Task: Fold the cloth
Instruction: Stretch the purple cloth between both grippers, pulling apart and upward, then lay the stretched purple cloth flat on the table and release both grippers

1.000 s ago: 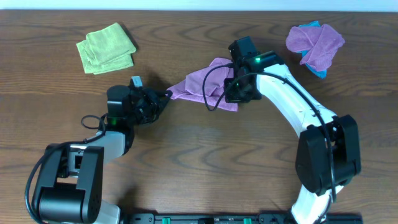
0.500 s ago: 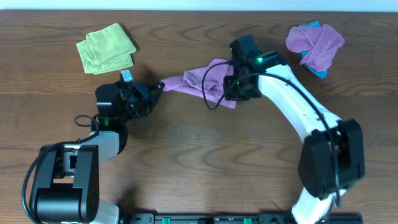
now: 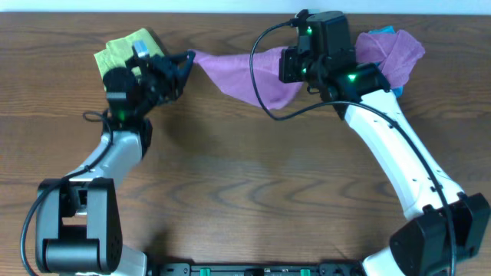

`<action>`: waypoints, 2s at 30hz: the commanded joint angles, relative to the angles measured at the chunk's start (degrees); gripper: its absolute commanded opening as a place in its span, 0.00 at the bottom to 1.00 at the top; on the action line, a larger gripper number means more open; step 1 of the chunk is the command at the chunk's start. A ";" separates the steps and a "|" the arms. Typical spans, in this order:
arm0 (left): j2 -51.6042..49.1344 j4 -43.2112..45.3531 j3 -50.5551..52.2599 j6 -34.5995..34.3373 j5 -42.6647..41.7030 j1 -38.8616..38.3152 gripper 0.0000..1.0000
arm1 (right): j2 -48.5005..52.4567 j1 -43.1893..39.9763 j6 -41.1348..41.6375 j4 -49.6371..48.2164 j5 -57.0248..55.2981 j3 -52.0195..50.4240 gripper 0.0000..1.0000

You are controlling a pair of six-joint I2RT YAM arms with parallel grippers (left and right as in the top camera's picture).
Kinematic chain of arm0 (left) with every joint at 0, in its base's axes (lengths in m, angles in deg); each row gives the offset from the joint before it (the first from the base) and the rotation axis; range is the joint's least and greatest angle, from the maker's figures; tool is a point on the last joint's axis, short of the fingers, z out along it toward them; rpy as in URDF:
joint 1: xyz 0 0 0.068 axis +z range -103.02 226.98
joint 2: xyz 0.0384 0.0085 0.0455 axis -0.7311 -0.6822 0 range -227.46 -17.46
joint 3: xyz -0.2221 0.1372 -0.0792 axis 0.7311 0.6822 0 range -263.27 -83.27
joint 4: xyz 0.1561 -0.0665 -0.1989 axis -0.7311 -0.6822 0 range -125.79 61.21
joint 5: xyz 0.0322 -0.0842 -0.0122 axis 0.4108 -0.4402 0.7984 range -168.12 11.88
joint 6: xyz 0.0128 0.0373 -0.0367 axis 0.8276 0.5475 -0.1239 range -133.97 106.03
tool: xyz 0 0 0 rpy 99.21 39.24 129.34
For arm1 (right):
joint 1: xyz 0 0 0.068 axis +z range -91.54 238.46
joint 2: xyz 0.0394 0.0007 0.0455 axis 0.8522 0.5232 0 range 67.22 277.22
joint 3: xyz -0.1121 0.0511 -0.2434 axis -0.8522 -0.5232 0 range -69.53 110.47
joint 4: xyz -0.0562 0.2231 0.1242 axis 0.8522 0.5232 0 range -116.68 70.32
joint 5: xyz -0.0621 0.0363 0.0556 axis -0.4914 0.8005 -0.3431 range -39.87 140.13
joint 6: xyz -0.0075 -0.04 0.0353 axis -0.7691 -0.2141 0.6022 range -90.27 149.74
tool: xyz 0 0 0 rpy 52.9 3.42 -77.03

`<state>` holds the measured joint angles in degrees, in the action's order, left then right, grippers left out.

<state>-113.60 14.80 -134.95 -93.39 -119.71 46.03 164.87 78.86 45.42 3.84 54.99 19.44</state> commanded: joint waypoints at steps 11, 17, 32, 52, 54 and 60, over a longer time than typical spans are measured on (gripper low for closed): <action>-1.49 -13.00 -15.37 11.56 7.32 -3.39 0.06 | 4.44 -7.02 -2.10 -13.46 1.46 1.57 0.01; -4.83 -13.20 -16.52 15.41 4.44 -3.52 0.06 | 8.28 -7.15 -4.07 -11.17 3.10 5.22 0.01; -4.46 -46.71 -16.52 36.59 -6.62 -1.95 0.06 | 8.00 -7.06 -11.58 21.66 9.57 6.86 0.02; -4.46 -77.94 -16.52 57.64 -2.43 1.25 0.66 | 8.00 -6.82 -16.59 31.43 10.23 -2.49 0.95; -4.46 -78.05 -16.52 57.66 -2.58 2.32 0.81 | 7.74 -6.82 -16.59 31.39 10.21 -2.47 0.98; -4.46 -79.25 -16.52 59.84 -5.01 3.56 0.97 | 4.81 -7.08 -15.72 31.45 10.14 -2.47 0.99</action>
<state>-118.49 -63.60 -150.82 -35.95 -123.25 49.35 172.93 72.28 29.22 35.23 64.74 17.00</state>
